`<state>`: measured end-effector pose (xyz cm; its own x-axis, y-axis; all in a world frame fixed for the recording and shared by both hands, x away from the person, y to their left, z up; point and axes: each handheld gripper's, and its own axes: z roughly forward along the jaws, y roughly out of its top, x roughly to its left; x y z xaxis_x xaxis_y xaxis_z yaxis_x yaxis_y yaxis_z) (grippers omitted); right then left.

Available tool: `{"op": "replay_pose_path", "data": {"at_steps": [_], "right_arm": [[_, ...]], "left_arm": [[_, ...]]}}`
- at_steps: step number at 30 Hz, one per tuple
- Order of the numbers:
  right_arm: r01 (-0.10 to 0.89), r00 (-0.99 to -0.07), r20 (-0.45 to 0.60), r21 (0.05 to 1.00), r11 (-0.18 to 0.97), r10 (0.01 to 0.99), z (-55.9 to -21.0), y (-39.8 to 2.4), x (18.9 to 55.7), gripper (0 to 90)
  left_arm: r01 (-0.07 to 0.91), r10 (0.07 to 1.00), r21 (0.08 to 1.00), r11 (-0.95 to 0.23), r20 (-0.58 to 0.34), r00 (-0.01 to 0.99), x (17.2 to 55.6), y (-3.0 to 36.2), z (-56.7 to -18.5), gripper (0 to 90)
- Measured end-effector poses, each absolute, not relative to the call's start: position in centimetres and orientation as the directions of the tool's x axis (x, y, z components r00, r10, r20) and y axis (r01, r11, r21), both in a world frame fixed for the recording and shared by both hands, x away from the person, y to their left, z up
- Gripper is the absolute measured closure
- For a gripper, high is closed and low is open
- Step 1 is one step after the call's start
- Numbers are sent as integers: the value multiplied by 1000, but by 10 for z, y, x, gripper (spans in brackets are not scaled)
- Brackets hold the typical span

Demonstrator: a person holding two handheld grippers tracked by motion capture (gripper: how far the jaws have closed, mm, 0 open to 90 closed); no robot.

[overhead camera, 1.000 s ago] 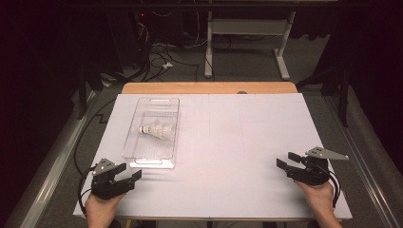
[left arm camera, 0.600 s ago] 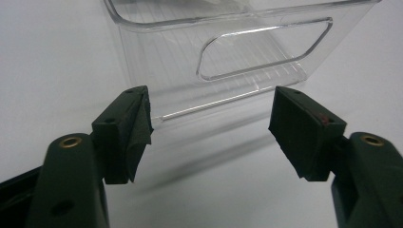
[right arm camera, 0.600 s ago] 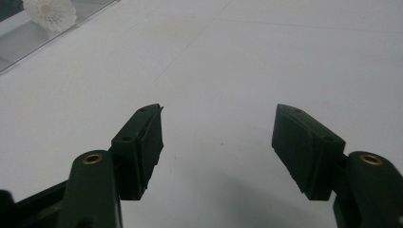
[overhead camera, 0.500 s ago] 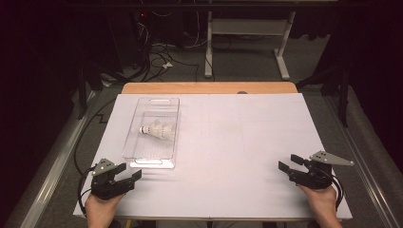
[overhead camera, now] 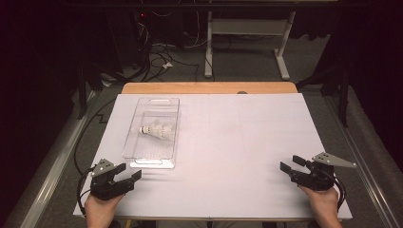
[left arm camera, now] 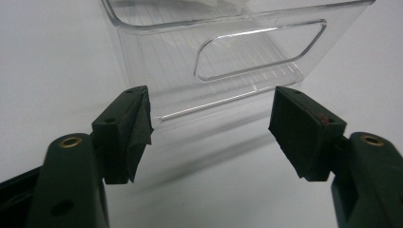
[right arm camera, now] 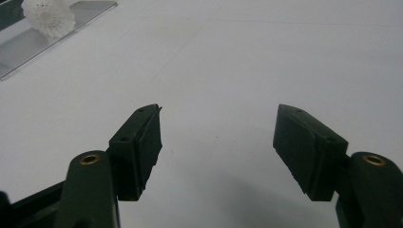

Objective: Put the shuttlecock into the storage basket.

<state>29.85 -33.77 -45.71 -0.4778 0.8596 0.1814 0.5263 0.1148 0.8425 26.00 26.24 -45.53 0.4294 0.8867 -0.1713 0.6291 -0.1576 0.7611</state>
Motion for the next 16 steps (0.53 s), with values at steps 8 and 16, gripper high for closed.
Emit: {"op": "replay_pose_path", "data": {"at_steps": [8,16], "right_arm": [[521,-485,177,845,120,857,-457,-336,298,330],[519,-484,176,846,119,857,-457,-336,298,328]], "left_arm": [[626,885,762,-162,-168,434,260,262,-455,316],[628,884,762,-160,-173,435,260,262,-455,316]]}}
